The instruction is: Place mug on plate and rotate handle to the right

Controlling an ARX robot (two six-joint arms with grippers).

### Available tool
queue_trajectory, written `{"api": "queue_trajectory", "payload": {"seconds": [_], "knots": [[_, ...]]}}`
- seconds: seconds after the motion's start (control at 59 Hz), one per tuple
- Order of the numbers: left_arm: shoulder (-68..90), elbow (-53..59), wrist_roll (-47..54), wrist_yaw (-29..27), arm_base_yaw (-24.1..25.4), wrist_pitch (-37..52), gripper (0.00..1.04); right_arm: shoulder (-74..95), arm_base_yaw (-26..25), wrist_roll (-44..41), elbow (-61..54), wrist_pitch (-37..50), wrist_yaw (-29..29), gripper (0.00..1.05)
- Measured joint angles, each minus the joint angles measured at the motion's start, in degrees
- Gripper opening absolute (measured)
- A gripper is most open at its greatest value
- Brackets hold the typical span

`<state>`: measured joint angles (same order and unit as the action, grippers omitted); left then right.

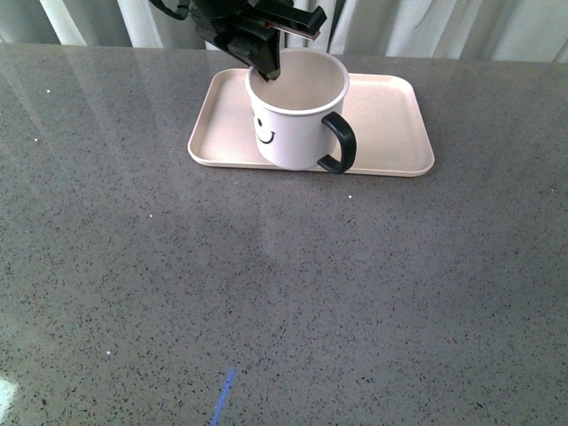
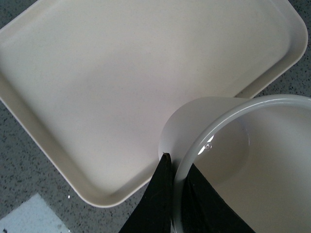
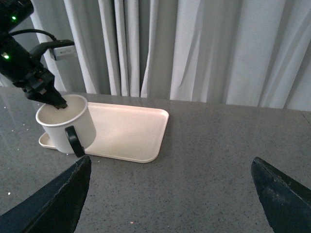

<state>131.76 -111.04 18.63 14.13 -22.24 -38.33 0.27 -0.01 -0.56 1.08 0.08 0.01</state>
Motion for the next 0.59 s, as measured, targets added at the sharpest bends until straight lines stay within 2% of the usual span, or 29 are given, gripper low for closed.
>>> {"api": "queue_trajectory", "payload": {"seconds": [0.356,0.593], "knots": [[14.84,-24.61,0.0,0.92,0.02,-11.02,0.02,0.0,0.0,0.0,0.0,0.0,0.0,0.96],[21.92,-37.09,0.11,0.94,0.04,-16.98,0.02,0.0,0.0,0.0,0.0,0.0,0.0,0.96]]}}
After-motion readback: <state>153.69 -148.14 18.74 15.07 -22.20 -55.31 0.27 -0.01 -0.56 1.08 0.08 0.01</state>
